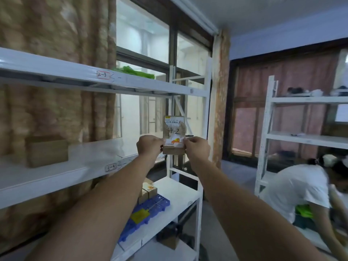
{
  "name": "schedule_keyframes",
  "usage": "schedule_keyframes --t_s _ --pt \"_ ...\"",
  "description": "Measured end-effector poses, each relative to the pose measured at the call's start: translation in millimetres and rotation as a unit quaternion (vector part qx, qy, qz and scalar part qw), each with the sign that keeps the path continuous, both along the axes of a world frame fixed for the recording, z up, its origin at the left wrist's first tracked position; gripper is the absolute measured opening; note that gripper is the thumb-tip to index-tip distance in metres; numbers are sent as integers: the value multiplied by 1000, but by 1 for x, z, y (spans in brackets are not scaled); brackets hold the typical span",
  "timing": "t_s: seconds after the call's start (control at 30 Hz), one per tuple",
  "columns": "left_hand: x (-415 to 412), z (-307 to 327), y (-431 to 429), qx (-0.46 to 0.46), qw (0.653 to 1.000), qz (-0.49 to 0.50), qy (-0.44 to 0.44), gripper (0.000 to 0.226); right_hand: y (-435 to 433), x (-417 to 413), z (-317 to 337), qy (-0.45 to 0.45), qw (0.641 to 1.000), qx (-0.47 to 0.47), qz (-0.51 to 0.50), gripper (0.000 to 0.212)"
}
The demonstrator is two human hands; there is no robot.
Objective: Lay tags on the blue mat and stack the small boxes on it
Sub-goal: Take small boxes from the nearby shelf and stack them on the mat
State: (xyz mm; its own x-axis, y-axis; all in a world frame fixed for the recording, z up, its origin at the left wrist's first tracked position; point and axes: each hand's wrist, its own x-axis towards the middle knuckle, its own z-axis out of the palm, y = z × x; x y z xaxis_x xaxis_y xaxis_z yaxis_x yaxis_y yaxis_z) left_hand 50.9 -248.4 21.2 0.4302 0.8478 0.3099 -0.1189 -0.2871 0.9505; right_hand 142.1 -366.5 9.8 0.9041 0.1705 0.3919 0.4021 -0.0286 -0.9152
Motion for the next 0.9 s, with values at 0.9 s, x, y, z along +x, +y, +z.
schedule_keyframes --t_s 0.9 --pt "342 -85 -145 -22 983 -164 81 17 -186 271 -70 25 979 -102 -175 16"
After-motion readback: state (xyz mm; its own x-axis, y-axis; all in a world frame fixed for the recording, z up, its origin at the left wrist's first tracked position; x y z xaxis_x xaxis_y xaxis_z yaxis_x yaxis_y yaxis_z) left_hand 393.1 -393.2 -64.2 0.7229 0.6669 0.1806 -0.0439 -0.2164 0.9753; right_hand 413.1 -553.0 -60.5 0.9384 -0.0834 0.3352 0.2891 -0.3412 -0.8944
